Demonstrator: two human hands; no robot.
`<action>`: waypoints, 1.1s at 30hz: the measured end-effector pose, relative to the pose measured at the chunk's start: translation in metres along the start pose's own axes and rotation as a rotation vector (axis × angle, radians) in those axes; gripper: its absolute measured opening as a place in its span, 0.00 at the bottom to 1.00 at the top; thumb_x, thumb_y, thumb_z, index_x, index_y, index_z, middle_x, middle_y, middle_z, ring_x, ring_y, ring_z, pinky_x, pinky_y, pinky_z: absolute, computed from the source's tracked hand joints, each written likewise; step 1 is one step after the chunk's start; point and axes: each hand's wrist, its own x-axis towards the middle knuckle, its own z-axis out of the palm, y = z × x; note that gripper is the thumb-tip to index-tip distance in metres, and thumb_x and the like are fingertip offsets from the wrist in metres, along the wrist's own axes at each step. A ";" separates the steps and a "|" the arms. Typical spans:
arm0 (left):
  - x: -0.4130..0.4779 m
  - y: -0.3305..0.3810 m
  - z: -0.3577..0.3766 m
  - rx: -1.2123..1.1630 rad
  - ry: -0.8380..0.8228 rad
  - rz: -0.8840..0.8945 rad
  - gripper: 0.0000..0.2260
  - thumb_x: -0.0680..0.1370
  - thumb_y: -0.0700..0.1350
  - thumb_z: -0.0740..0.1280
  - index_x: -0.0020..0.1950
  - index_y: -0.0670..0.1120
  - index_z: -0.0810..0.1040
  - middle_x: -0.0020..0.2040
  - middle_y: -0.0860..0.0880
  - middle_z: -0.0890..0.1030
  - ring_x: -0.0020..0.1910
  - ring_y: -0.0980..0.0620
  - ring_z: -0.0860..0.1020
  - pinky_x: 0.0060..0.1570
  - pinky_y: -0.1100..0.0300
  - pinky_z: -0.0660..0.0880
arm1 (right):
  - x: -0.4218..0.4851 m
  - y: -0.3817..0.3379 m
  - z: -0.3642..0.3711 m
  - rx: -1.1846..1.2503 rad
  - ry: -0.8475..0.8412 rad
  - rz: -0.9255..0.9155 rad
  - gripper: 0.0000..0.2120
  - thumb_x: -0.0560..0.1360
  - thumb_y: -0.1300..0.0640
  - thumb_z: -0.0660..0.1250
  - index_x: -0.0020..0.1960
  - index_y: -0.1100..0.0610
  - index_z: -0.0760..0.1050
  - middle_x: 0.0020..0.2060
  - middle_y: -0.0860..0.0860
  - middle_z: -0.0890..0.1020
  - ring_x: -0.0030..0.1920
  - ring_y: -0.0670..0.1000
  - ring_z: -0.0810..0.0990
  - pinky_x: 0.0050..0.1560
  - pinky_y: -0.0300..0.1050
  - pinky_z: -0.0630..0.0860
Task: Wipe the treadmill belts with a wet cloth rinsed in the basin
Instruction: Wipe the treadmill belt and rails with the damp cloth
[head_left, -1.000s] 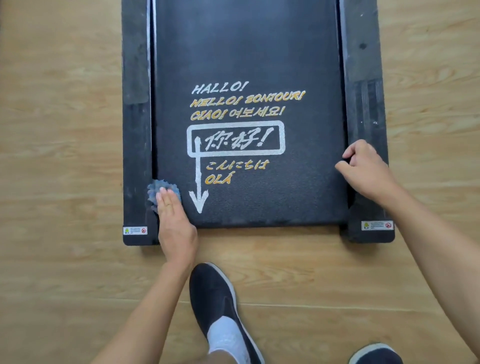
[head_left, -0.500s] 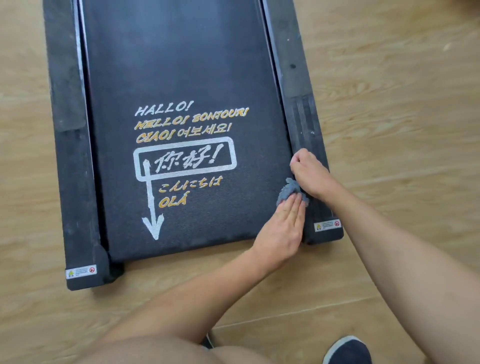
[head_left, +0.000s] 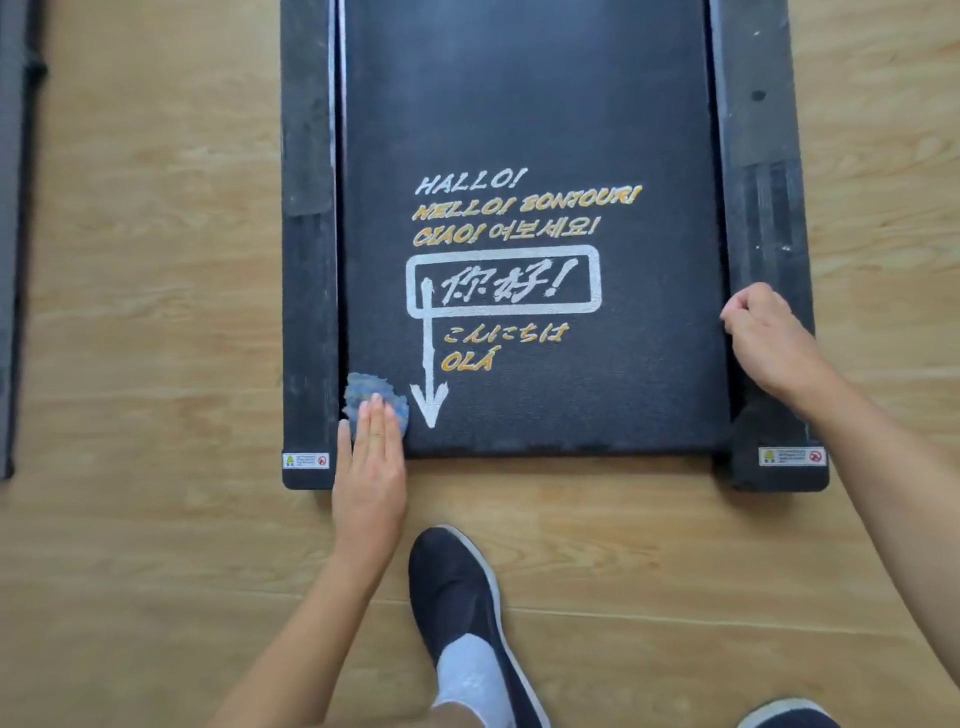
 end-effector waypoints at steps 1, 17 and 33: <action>-0.005 -0.003 0.002 0.008 0.009 -0.034 0.27 0.81 0.29 0.47 0.80 0.32 0.63 0.82 0.34 0.64 0.81 0.37 0.66 0.80 0.35 0.60 | 0.000 0.000 0.000 0.009 -0.003 0.001 0.10 0.81 0.56 0.52 0.55 0.57 0.71 0.58 0.54 0.74 0.56 0.58 0.73 0.53 0.53 0.68; 0.006 0.137 0.015 -0.276 0.068 0.119 0.31 0.74 0.24 0.53 0.77 0.30 0.68 0.79 0.30 0.67 0.78 0.30 0.67 0.73 0.35 0.71 | -0.005 -0.007 -0.005 0.018 -0.017 0.010 0.10 0.79 0.57 0.52 0.54 0.56 0.71 0.56 0.51 0.75 0.55 0.57 0.74 0.52 0.53 0.68; 0.036 0.219 0.007 -0.152 0.026 0.779 0.22 0.88 0.36 0.47 0.81 0.35 0.65 0.81 0.35 0.65 0.81 0.37 0.64 0.79 0.44 0.64 | -0.002 -0.001 -0.006 0.005 -0.023 0.028 0.12 0.81 0.55 0.52 0.57 0.58 0.72 0.57 0.53 0.75 0.57 0.59 0.74 0.54 0.53 0.68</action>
